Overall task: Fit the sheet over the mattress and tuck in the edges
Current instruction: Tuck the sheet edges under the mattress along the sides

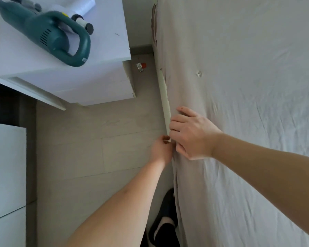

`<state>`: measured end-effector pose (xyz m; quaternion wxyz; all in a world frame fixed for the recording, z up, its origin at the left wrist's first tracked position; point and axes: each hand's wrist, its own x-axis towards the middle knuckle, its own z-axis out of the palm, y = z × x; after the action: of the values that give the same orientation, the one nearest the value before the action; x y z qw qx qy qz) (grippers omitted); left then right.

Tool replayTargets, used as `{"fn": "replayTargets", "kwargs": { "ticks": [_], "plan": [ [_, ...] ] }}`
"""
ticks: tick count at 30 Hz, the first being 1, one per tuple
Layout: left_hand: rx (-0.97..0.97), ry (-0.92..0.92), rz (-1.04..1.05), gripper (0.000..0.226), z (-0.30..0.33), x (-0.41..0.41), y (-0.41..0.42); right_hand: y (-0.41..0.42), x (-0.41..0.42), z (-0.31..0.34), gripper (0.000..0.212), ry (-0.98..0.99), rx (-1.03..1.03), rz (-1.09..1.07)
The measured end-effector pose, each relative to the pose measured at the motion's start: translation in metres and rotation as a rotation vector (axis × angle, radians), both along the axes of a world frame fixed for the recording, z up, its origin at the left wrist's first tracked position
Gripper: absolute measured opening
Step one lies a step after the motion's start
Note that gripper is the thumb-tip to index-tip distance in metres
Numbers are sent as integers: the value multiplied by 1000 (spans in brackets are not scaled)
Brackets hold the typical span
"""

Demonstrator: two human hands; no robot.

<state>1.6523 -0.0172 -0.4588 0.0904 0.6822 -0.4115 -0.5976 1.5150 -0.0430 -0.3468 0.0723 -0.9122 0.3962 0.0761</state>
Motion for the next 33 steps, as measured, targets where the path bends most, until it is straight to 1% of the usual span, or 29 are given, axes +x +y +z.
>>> {"fn": "replayTargets", "kwargs": {
  "ticks": [2,3,4,5,7,9,12,14,16,18,19,21,22,23,25,26,27,28,29,30,31,32,33],
  "plan": [
    [-113,-96,22,21,1,0,4,20,2,-3,25,-28,2,22],
    [-151,-92,70,18,3,-1,6,31,1,-5,23,-52,1,44],
    [-175,-55,115,14,5,-1,11,42,0,-8,22,-75,-7,71],
    [-154,2,135,9,6,-2,14,49,-3,-11,20,-103,-14,96],
    [-73,147,164,11,6,-3,24,55,-5,-17,21,-135,-24,115],
    [-28,187,213,15,8,-6,30,50,-3,-18,26,-92,11,136],
    [-32,216,293,20,5,-11,36,45,-8,-4,36,63,110,243],
    [-11,254,326,23,7,-16,43,44,-11,5,40,130,122,327],
    [19,305,368,27,16,-23,49,43,-9,9,44,165,121,348],
    [66,433,477,17,35,-29,54,43,-5,11,48,181,109,333],
    [131,532,508,22,41,-31,53,43,-3,13,49,169,108,321],
    [245,744,498,46,46,-36,51,41,-8,23,50,148,114,318],
    [277,807,471,57,49,-38,49,40,-11,27,50,143,108,338],
    [311,795,441,62,44,-38,49,39,-13,31,49,131,102,357],
    [384,765,384,51,33,-41,58,38,-15,32,46,115,84,370],
    [417,702,345,47,28,-40,68,37,-16,29,46,136,80,365],
    [500,616,248,48,17,-36,79,37,-15,25,46,166,79,360],
    [618,507,119,56,13,-30,88,37,-14,19,47,190,78,355],
    [706,369,-91,69,11,-22,94,39,-14,14,47,201,79,344],
    [748,196,-341,81,15,-10,93,40,-11,7,47,198,75,334],
    [721,-31,-529,89,19,-2,86,42,-11,1,47,197,66,329],
    [623,-228,-609,92,26,5,76,42,-11,-4,47,205,58,325],
    [491,-316,-592,88,22,10,66,42,-10,-7,47,219,55,316]
  ]
}}
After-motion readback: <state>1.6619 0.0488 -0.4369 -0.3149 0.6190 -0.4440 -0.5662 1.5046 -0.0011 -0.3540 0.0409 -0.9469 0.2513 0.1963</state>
